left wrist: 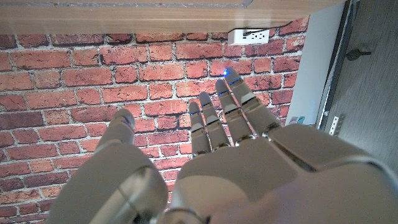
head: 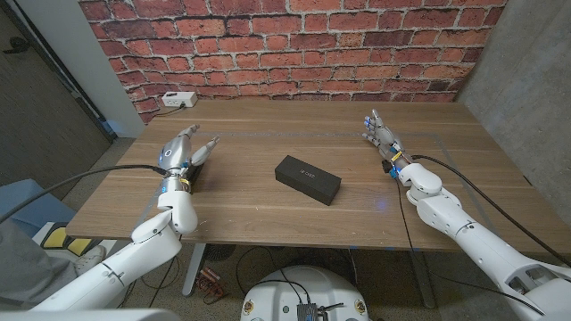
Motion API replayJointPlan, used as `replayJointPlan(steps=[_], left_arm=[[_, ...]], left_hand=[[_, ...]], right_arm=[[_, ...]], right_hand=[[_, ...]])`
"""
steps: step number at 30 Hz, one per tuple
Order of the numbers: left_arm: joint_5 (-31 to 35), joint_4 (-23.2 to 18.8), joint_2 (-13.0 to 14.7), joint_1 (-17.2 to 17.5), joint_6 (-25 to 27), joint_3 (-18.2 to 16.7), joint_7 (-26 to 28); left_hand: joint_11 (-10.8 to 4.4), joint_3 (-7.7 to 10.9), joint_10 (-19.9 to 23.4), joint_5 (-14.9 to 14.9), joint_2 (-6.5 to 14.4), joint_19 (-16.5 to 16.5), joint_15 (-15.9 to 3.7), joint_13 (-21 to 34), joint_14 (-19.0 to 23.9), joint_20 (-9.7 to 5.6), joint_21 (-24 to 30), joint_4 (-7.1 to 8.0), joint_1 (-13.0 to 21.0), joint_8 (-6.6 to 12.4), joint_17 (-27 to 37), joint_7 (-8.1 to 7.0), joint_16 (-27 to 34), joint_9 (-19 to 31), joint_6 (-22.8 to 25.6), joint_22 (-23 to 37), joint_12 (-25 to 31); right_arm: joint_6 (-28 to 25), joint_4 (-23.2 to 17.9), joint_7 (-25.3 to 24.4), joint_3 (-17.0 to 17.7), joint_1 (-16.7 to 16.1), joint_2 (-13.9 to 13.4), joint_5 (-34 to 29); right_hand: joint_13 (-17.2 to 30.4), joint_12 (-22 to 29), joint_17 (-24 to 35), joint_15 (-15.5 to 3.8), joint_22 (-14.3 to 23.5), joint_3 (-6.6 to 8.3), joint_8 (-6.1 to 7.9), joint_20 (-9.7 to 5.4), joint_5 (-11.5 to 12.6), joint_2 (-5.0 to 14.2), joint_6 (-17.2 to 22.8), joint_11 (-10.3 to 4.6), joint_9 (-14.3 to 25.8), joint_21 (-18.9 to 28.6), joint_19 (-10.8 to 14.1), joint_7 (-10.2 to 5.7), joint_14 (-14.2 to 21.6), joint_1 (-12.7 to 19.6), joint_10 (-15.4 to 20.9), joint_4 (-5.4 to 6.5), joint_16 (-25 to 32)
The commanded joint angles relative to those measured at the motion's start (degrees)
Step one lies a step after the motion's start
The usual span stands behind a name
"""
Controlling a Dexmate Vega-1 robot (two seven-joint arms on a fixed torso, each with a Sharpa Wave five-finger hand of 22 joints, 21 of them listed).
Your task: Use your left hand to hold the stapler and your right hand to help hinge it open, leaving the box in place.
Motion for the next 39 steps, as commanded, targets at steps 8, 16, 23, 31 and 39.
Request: replayJointPlan(steps=[8, 16, 23, 31, 39], left_arm=[[0.6, 0.21, 0.6, 0.2, 2.41, 0.42, -1.26], [0.8, -0.32, 0.38, 0.86, 3.57, 0.41, -0.58], [0.75, -1.45, 0.26, 1.65, 4.71, -0.03, -0.12], [0.67, -2.47, 0.67, 3.03, 6.75, -0.47, -0.35], [0.95, -3.44, 1.28, 3.73, 8.83, -0.64, -0.78]], left_hand=[[-0.16, -0.11, 1.15, 0.2, 0.21, 3.23, -6.44, 0.33, 3.01, -0.63, 0.99, 0.38, 0.03, -0.08, 0.26, 0.1, 0.61, 0.3, 0.65, -0.03, -0.07], [-0.1, -0.21, 1.53, 0.18, 0.18, 4.03, -6.83, 0.41, 4.24, -0.26, 1.33, 0.47, -0.1, 0.05, 0.32, -0.26, 0.82, 0.31, 1.36, 0.2, -0.12], [-0.39, 0.12, 3.59, 0.26, 0.6, 4.66, -6.98, 0.53, 5.02, -0.44, 1.64, 0.32, 0.44, 0.38, 0.29, -0.46, 0.8, 0.31, 2.63, 0.4, 0.52], [-0.5, 0.3, 3.68, 0.22, 0.7, 5.24, -7.03, 0.76, 5.33, -0.57, 1.98, 0.1, 0.97, 1.36, 0.25, -1.87, 0.52, 0.41, 5.73, 0.63, 0.38], [-0.84, 0.13, 3.89, 0.13, 0.63, 5.23, -7.05, 0.93, 5.65, -0.55, 2.06, 0.28, 0.75, 0.7, 0.37, -0.65, 0.47, 0.47, 4.56, 0.77, 0.34]], right_arm=[[-0.5, -1.54, -0.58, 0.29, -1.12, -0.69, 0.08], [-0.65, -1.83, -0.73, 0.34, -1.25, -0.66, 0.19], [-0.69, -1.75, -0.61, 0.26, -1.09, -0.58, 0.17], [-0.88, -1.36, -0.44, 0.25, -0.87, -0.52, 0.33], [-1.24, -1.36, -0.36, 0.18, -0.52, -0.62, 0.25]], right_hand=[[-0.01, -0.15, 0.02, -1.39, 0.18, 0.01, -0.09, -0.02, -0.27, 0.15, 0.07, -0.06, 0.07, 0.36, 0.27, -0.12, -0.13, 0.4, -0.24, -0.15, 0.11], [-0.03, -0.06, -0.05, -1.46, 0.18, 0.04, -0.04, 0.0, -0.3, 0.15, 0.17, -0.05, 0.08, 0.35, 0.25, -0.1, -0.15, 0.34, -0.06, -0.16, 0.13], [-0.05, -0.03, -0.12, -1.38, 0.18, 0.12, -0.05, 0.02, -0.31, 0.21, 0.13, 0.05, 0.08, 0.36, 0.28, -0.06, -0.14, 0.36, 0.0, -0.2, 0.15], [-0.06, -0.04, -0.18, -1.39, 0.18, 0.18, -0.05, 0.01, -0.33, 0.22, 0.11, 0.07, 0.08, 0.36, 0.29, -0.01, -0.1, 0.4, -0.03, -0.25, 0.17], [-0.07, -0.04, -0.23, -1.43, 0.18, 0.24, -0.07, 0.03, -0.35, 0.25, 0.06, 0.03, 0.08, 0.36, 0.28, -0.07, -0.09, 0.41, -0.04, -0.28, 0.19]])
